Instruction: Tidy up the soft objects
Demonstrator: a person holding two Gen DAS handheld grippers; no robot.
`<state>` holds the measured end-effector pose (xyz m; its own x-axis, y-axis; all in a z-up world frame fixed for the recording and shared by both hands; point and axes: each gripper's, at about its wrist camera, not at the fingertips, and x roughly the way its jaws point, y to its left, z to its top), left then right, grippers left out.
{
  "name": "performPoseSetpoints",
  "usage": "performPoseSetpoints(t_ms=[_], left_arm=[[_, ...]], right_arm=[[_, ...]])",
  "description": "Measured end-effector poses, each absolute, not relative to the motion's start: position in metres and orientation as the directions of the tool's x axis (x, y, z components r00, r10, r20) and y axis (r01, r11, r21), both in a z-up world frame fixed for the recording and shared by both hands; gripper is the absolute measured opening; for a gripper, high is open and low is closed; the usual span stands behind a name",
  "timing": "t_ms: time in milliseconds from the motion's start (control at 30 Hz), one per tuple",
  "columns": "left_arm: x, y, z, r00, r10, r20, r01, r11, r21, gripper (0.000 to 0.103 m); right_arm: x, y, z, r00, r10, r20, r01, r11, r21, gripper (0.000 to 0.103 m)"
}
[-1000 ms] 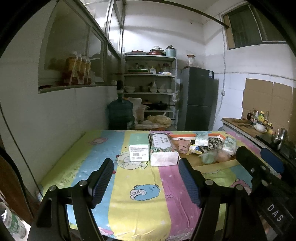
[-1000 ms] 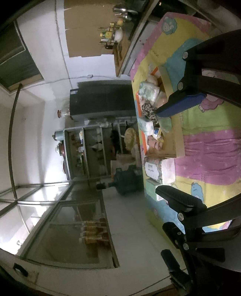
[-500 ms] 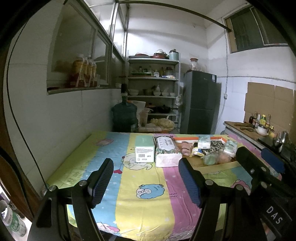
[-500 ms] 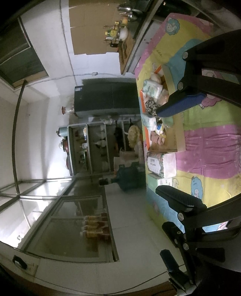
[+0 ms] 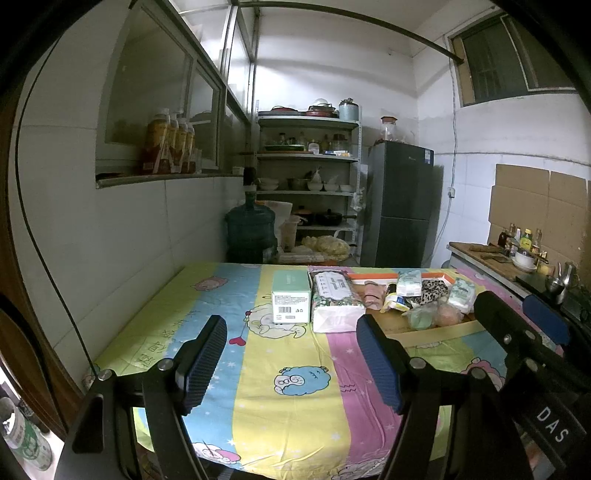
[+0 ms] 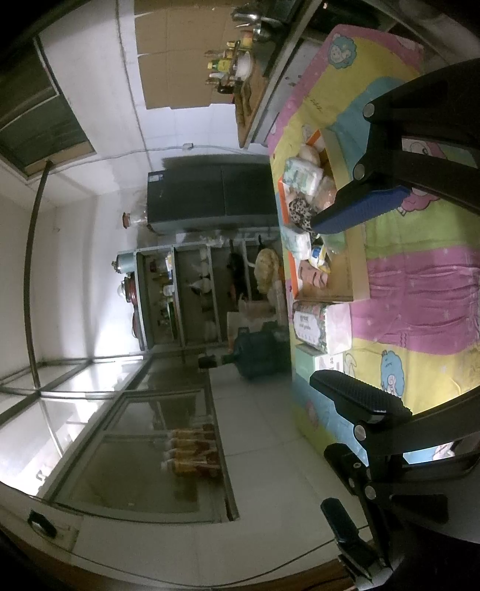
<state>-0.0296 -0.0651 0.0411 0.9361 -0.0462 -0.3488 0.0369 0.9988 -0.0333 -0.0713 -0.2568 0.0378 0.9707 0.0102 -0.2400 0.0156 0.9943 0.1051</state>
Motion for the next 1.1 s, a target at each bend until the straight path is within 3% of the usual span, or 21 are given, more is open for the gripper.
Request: performPoseSetpoints(t_ms=[1100], left_arm=[[-0.0297,-0.065,0.041,0.936,-0.046,-0.348,0.037,0.999,-0.032,0.072]], right_arm=[[-0.0709,-0.2571,0.0389,0.972,0.008,-0.235,0.016,0.995,0.101,0.077]])
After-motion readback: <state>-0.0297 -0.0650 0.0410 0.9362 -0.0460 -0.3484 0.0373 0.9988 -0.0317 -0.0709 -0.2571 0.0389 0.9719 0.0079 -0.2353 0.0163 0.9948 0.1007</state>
